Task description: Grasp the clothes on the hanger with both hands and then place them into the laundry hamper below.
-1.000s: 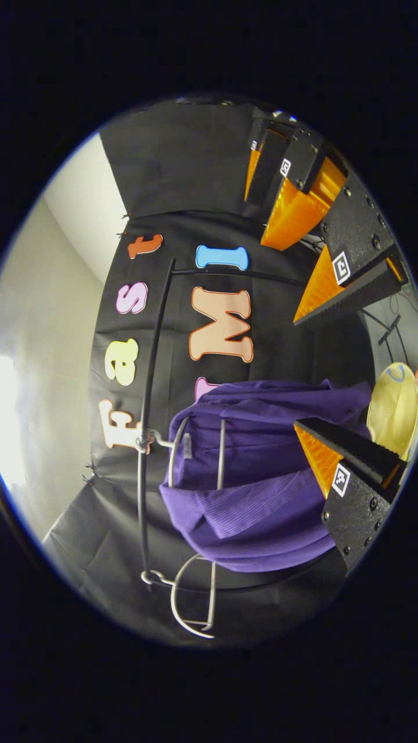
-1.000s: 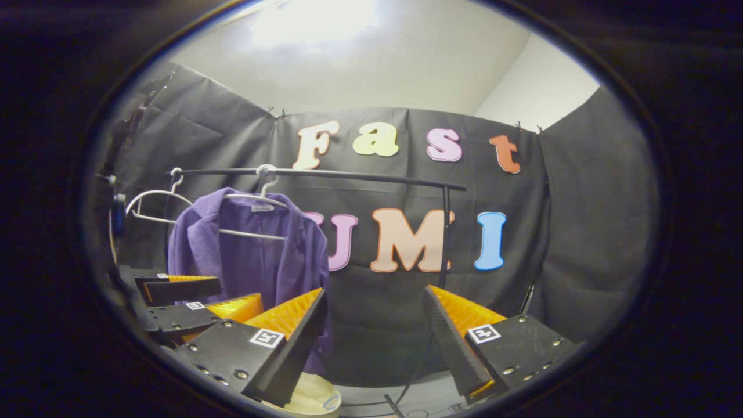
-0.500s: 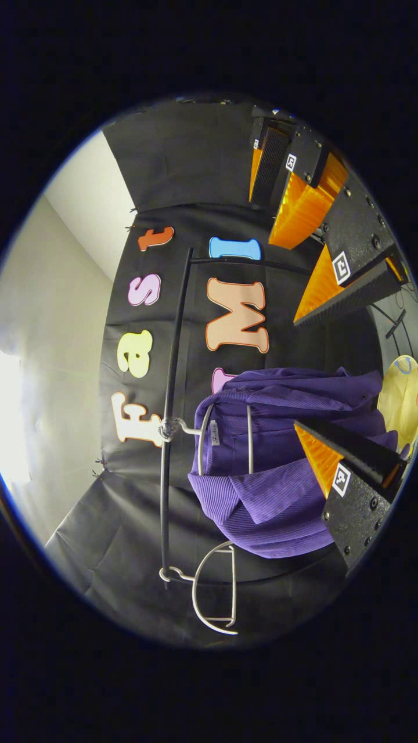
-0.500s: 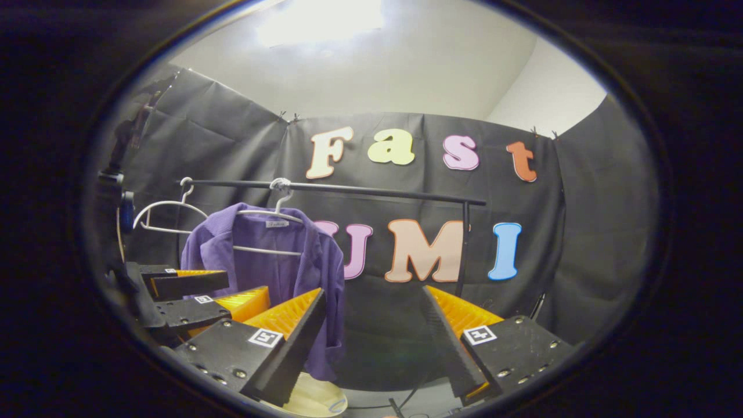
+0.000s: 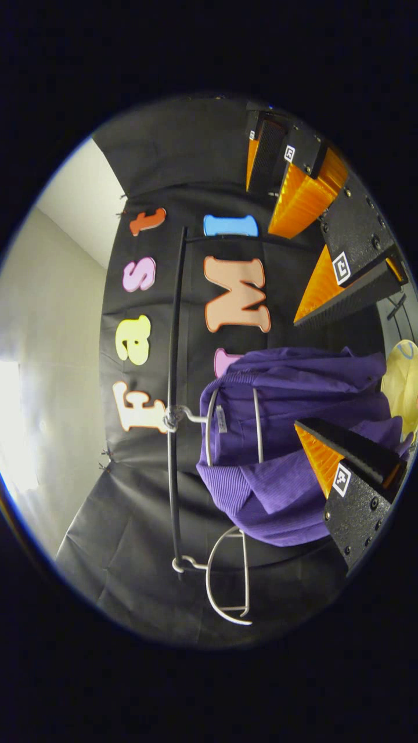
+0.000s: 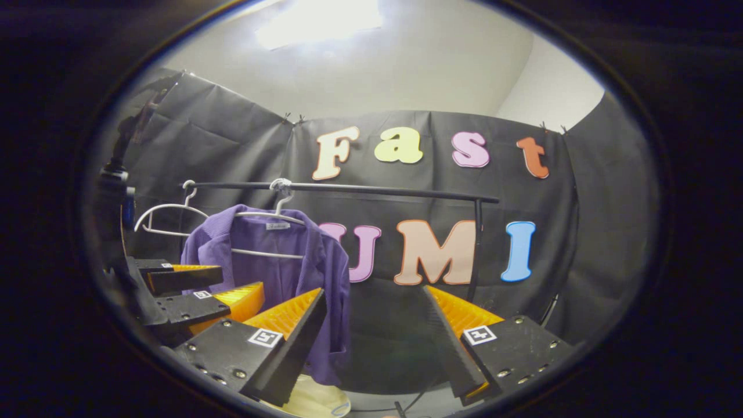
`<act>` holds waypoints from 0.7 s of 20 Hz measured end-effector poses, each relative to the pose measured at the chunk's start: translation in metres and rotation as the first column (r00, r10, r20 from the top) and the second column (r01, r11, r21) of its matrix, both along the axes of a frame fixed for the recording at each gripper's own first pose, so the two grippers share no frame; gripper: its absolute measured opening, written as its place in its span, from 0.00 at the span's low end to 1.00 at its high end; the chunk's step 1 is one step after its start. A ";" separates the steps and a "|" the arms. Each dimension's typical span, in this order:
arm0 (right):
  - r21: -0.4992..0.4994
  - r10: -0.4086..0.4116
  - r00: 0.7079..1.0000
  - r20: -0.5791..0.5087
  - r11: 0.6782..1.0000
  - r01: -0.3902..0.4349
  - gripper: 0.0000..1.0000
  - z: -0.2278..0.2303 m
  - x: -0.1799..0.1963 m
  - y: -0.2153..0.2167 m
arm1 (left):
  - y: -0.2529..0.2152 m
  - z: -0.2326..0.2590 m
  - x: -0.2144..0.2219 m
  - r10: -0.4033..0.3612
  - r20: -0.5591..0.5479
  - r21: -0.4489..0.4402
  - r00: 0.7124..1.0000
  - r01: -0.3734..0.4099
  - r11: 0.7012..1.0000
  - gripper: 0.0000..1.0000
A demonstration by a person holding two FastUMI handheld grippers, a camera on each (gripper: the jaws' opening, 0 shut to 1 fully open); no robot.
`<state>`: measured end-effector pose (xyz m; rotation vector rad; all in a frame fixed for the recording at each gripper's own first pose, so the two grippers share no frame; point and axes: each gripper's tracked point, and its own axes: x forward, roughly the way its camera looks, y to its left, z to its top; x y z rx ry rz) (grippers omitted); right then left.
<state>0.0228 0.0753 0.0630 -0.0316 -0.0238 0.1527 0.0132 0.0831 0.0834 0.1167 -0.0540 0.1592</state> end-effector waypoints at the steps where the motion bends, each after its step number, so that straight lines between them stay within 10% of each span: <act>1: 0.004 0.020 1.000 0.002 1.000 -0.020 0.96 0.000 0.004 0.002 | 0.009 -0.001 0.003 0.044 0.002 0.007 0.999 -0.044 0.999 0.95; 14: 0.026 0.254 0.967 -0.023 0.967 -0.253 0.98 -0.028 0.052 0.014 | 0.100 -0.033 0.029 0.475 0.017 0.034 0.880 -0.476 0.879 0.95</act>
